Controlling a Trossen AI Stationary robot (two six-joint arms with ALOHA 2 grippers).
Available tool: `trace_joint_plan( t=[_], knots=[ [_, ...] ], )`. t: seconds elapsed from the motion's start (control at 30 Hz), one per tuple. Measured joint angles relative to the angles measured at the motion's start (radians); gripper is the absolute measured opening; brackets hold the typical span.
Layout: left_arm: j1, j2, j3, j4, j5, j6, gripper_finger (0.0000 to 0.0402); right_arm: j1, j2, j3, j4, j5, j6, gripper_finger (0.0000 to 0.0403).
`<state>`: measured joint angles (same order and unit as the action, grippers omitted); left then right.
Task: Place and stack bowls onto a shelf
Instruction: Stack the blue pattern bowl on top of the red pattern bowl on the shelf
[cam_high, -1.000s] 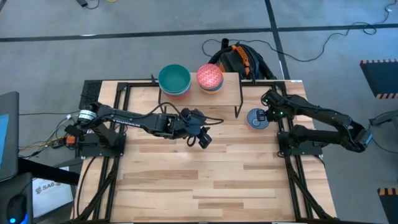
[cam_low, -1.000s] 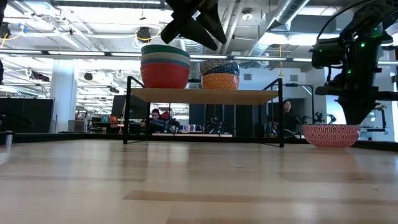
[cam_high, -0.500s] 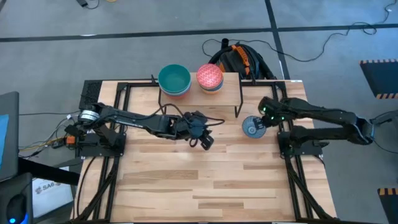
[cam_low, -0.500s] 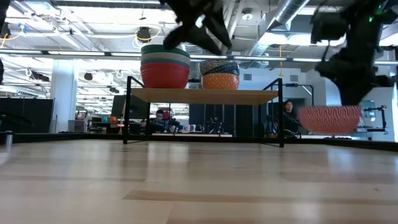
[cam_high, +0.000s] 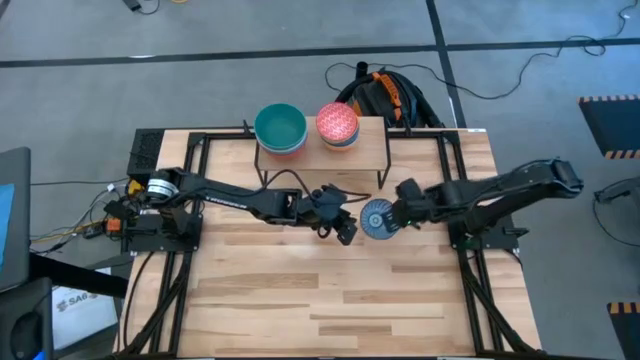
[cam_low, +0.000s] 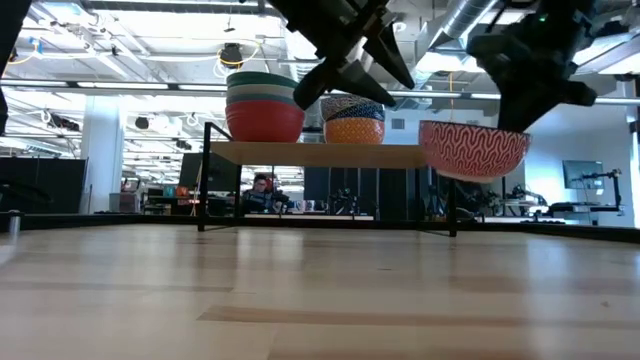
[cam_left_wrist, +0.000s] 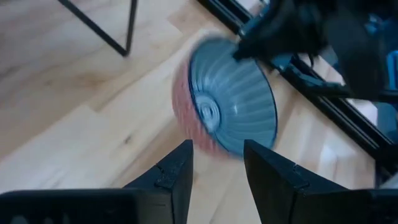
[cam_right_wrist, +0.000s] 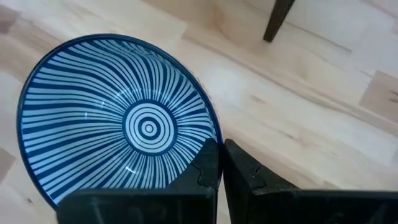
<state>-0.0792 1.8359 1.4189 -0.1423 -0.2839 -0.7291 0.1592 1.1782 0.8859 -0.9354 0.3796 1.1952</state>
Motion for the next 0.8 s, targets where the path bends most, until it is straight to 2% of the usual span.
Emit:
trace_joint_plan(
  t=[0.27,0.5,0.63,0.8],
  knots=[
    [0.001,0.0,0.0,-0.074,-0.034,0.026,0.0133,0.082,0.216,0.163,0.019,0.071,-0.018,0.0029],
    [-0.004,0.0,-0.001,-0.141,0.026,0.037,0.0129,0.105,0.322,0.332,-0.022,0.105,-0.101,0.0029],
    [-0.013,0.0,-0.002,-0.142,0.065,0.066,0.0107,0.123,0.35,0.385,-0.072,0.12,-0.176,0.0029],
    [-0.019,0.002,-0.004,-0.137,0.1,0.09,0.005,0.159,0.343,0.412,-0.074,0.13,-0.218,0.0033]
  ],
)
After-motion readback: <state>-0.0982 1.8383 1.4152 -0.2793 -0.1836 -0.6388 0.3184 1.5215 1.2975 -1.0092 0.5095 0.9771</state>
